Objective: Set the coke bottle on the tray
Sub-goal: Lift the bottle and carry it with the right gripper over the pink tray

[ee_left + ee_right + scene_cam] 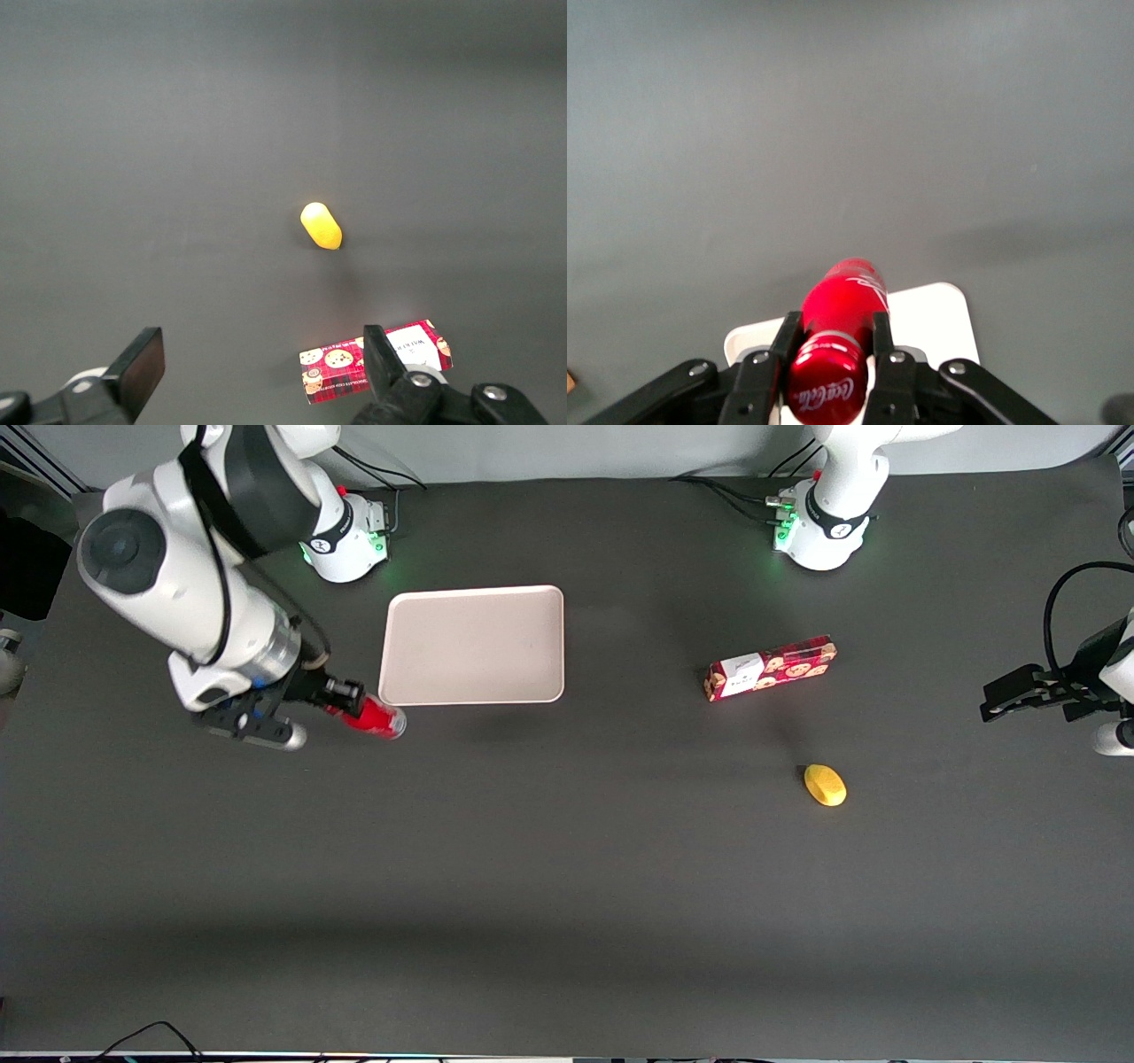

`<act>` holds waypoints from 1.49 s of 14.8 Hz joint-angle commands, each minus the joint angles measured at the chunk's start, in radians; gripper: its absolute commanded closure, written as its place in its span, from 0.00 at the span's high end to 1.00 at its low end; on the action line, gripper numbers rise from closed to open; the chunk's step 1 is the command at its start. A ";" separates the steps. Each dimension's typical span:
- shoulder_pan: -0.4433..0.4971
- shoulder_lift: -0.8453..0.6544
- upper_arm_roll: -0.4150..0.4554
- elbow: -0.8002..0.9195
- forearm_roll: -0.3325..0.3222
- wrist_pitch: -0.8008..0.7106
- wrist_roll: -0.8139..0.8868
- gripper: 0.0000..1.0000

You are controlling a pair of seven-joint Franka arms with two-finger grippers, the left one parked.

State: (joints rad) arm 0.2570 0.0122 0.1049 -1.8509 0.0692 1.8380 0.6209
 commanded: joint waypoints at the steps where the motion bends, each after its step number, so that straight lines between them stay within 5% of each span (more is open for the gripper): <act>1: -0.007 -0.276 0.052 -0.356 0.040 0.127 0.059 0.00; 7: -0.007 -0.491 0.096 -0.729 0.043 0.332 0.060 0.00; 13: -0.009 -0.534 0.200 -0.895 0.130 0.541 0.105 0.00; 22: -0.012 -0.560 0.321 -0.981 0.130 0.544 0.127 0.00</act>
State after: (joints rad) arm 0.2549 -0.5079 0.3867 -2.7980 0.1761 2.3639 0.7181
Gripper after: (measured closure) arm 0.643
